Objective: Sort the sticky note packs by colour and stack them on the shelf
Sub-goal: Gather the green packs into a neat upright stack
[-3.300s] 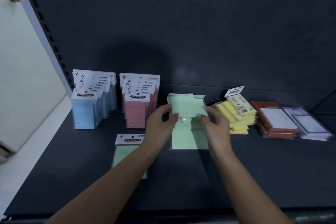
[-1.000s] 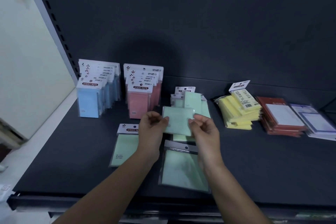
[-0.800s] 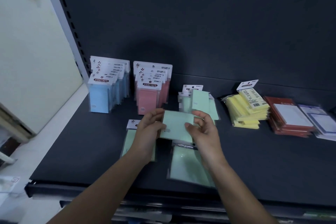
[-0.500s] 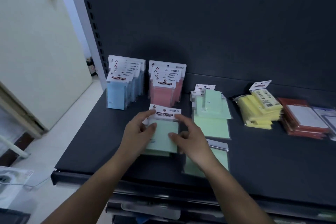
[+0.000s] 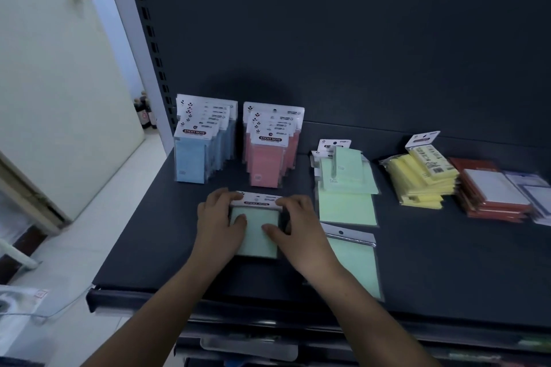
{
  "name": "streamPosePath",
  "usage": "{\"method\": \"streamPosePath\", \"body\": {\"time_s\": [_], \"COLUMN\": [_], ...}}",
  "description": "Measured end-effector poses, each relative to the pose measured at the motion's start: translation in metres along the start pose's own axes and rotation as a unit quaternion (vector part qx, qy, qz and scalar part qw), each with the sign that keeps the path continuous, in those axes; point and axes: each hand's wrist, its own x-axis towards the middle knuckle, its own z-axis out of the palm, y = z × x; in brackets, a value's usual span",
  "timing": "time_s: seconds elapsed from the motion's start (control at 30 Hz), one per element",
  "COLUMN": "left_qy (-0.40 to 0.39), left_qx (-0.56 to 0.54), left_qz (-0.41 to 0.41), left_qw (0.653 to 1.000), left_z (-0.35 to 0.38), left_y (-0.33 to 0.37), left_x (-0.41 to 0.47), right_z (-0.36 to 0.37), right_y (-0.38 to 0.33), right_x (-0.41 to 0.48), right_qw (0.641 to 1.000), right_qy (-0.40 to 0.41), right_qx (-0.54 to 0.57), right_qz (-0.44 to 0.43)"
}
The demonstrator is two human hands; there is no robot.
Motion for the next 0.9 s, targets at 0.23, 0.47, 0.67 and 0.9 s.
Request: {"method": "streamPosePath", "body": {"time_s": [0.23, 0.47, 0.67, 0.9], "left_qy": [-0.029, -0.173, -0.096, -0.051], "left_qx": [-0.079, -0.024, -0.201, -0.375], "left_qz": [0.119, 0.074, 0.038, -0.067], "left_qw": [0.989, 0.982, 0.974, 0.923], "left_z": [0.027, 0.086, 0.101, 0.106], "left_y": [0.055, 0.113, 0.123, 0.135], "left_x": [0.01, 0.041, 0.04, 0.019], "right_z": [-0.052, -0.08, -0.089, -0.098], "right_y": [0.033, 0.064, 0.066, 0.077], "right_x": [0.016, 0.028, 0.023, 0.001], "right_qw": [0.964, 0.933, 0.886, 0.809], "right_qy": [0.215, 0.17, 0.181, 0.231], "right_qx": [0.128, 0.257, 0.385, 0.504], "right_qz": [0.087, 0.187, 0.186, 0.196]}}
